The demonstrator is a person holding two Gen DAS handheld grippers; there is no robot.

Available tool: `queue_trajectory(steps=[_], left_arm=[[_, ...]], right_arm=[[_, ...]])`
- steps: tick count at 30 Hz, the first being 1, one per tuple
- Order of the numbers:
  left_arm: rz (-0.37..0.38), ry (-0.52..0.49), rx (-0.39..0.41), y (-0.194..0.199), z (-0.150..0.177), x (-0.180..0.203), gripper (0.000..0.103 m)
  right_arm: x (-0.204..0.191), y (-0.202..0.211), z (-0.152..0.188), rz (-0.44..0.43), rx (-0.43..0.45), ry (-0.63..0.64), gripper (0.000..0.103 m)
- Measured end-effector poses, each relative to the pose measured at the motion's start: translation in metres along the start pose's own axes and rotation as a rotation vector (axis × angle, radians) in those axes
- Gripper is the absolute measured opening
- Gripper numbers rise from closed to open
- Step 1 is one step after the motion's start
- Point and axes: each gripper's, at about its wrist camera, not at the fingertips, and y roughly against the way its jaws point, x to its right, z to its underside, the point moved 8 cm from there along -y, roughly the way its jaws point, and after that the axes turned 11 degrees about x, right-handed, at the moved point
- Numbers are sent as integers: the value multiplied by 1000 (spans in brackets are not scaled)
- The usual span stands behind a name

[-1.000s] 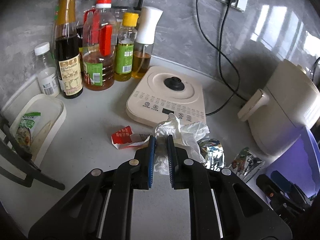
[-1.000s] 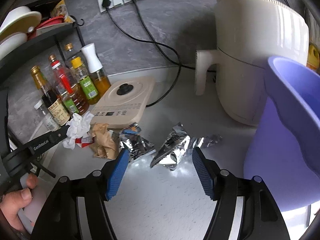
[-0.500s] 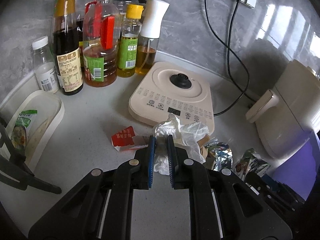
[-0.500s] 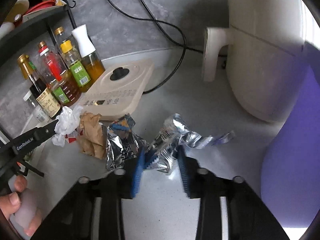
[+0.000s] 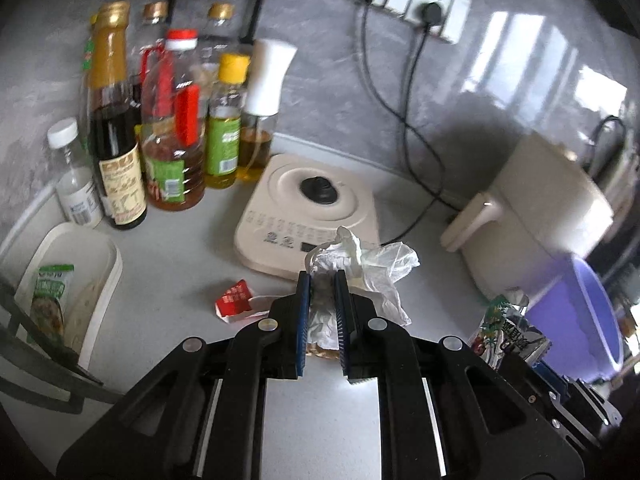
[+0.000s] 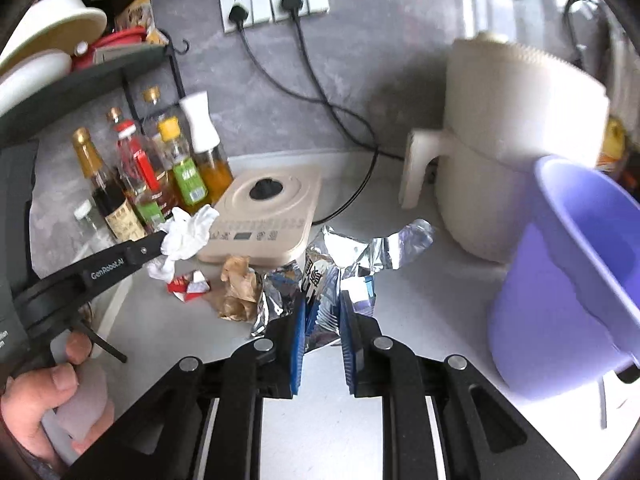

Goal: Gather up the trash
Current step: 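Carry the plastic bag and foil packet over the bucket and open both tools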

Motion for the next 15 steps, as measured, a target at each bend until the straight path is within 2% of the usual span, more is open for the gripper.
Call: queue_trajectory(steps=[7, 15], left_arm=[[106, -31, 16, 33, -5, 13, 13], [144, -53, 77, 63, -25, 34, 13]], right_arm=[[-16, 50, -12, 73, 77, -1, 16], [-21, 100, -37, 71, 184, 22, 16]])
